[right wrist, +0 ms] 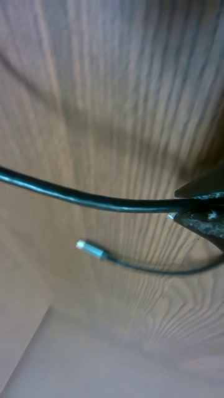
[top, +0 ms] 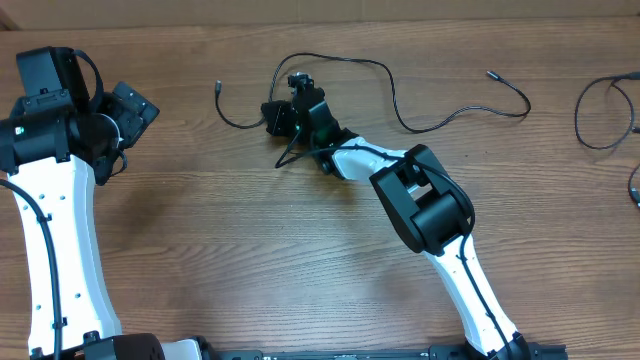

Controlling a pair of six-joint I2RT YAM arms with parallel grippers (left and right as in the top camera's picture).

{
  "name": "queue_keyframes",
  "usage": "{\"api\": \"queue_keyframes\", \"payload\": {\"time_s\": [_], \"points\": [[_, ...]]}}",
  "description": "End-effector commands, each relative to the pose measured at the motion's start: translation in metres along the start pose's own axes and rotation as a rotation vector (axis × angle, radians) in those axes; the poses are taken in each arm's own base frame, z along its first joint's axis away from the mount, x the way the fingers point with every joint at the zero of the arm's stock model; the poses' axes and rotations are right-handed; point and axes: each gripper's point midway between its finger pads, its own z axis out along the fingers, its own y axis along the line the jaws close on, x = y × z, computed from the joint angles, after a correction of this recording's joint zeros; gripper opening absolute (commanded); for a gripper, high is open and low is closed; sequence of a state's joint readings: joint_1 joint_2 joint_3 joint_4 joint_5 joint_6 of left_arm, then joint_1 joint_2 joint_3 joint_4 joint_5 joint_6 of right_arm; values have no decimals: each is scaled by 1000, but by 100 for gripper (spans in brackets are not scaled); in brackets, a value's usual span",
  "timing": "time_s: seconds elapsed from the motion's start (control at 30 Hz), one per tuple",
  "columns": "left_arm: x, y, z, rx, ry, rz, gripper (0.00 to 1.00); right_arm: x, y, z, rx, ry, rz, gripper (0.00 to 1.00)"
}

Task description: Untangle cables

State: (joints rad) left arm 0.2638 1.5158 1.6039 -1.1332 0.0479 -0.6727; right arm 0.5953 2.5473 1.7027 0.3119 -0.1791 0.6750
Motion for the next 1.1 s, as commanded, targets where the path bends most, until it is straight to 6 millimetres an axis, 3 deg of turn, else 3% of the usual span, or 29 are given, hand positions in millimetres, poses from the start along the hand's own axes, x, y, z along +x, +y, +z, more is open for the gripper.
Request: {"api": "queue_keyframes", "payload": {"time_s": [0.0,0.1,0.27,0.4,0.5,0.63,0.77,1.07], "points": [[-4,-1,-7,5,-25,22,99,0,-45,-14,118,64,-63,4],[-4,-1,-7,5,-25,22,100,-34,-39,-39,143,65,-142,4],[-4,-1,-7,5,-25,22,100,-108,-24,-100,181,2,-178,4],[-4,-1,-7,5,-25,22,99,-170,-36,-160,234,-82,-133,4],[-4,-1,-7,5,-25,22,100,-202,-48,-197,238,-117,-138,4],[-4,-1,-7,5,-25,22,99,-240,-78,-247,262,-177,-94,4],[-4,-1,-7,5,-25,22,100,-266,-128,-290,348,-237,-29,4],[-4,-1,-7,5,-25,22,100,-279,-243,-386,633,-308,120,4]]}}
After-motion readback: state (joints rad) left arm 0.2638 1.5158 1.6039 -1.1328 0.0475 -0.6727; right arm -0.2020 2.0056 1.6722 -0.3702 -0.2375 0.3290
